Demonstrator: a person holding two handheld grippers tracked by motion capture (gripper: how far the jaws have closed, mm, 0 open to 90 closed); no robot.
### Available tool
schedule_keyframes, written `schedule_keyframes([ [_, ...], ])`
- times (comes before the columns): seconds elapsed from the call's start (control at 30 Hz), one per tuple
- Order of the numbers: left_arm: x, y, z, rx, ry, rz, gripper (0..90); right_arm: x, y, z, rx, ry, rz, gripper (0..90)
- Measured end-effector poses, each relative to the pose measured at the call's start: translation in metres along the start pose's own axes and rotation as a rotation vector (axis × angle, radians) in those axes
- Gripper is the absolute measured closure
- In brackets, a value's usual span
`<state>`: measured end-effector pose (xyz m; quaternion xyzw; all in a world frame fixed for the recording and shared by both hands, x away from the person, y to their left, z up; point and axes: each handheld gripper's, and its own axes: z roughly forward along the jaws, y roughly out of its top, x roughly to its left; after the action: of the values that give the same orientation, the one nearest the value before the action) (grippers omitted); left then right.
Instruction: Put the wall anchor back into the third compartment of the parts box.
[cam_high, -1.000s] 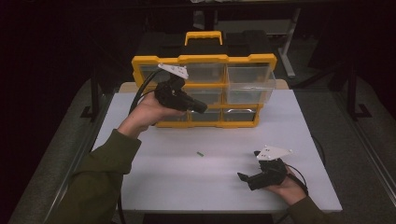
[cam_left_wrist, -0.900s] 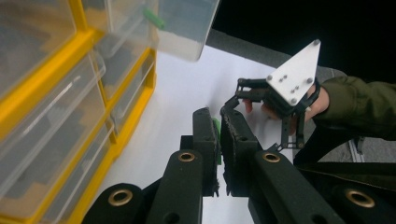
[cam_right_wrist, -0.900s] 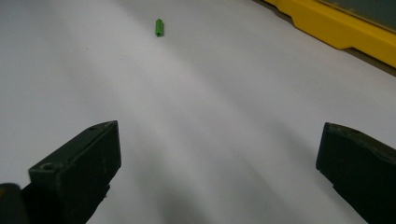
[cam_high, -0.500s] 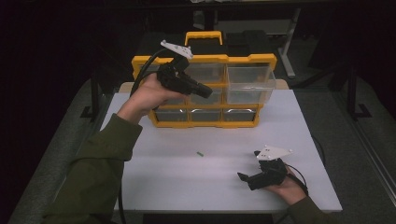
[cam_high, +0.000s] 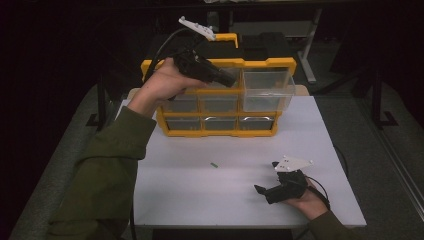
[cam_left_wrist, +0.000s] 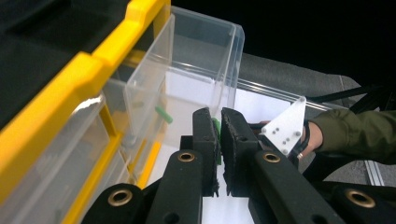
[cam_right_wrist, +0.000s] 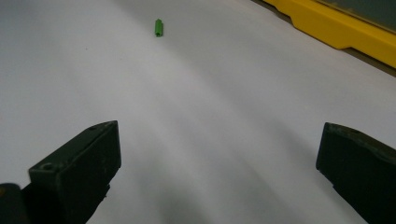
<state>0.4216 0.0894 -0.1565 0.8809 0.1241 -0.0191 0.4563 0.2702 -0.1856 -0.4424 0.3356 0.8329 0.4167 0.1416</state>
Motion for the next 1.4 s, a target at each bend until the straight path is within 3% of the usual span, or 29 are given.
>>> schedule_keyframes([
  [0.43,0.005,0.020,0.025,-0.014,-0.002,-0.004,84.8,0.000,0.000,-0.001,-0.001,0.002,0.001,0.0],
  [0.63,0.006,0.029,0.041,-0.002,0.018,-0.005,84.8,0.000,0.000,-0.001,-0.002,0.003,0.002,0.0],
  [1.03,0.007,0.030,0.072,0.109,0.066,0.029,84.5,0.000,0.000,-0.002,-0.006,0.005,0.003,0.0],
  [1.23,0.007,0.031,0.076,0.107,0.070,0.030,84.2,0.000,0.000,-0.002,-0.007,0.005,0.001,0.0],
  [1.4,0.007,0.032,0.069,0.069,0.069,0.027,74.6,0.000,0.000,-0.002,-0.006,0.005,0.002,0.0],
])
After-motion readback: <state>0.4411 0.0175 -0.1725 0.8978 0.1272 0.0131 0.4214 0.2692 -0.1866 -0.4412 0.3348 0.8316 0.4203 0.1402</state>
